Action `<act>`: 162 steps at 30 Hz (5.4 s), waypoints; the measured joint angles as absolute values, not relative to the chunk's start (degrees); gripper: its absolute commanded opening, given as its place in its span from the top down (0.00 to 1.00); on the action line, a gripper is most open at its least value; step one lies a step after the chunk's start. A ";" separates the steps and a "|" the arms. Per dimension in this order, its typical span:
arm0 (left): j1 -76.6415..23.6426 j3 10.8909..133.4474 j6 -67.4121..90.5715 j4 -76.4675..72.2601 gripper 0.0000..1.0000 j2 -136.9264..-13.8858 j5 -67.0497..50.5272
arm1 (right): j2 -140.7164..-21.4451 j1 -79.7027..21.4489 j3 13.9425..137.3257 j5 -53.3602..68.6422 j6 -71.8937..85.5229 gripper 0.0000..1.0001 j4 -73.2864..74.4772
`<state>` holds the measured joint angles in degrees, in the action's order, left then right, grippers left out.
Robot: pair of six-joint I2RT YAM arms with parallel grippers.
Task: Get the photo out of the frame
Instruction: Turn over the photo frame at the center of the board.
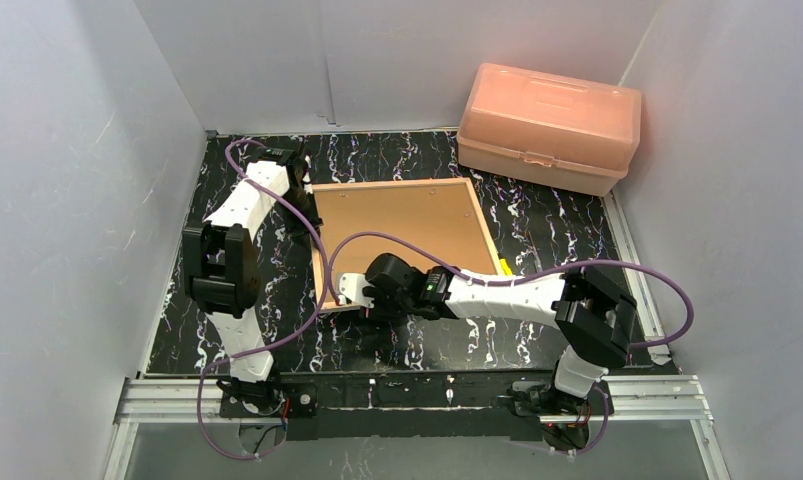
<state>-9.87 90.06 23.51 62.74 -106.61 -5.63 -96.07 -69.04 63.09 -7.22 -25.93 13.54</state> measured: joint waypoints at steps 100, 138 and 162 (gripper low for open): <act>2.07 49.95 35.31 35.92 0.66 -77.73 -38.06 | -87.83 -68.01 57.06 -0.86 -31.53 0.99 5.87; 2.04 77.56 31.83 56.90 0.88 -70.57 -31.03 | -83.07 -58.78 69.08 -4.21 -13.15 0.07 -3.25; 2.02 102.26 28.88 70.70 0.88 -76.09 -28.36 | -104.86 -54.54 99.33 -29.21 8.64 0.75 26.30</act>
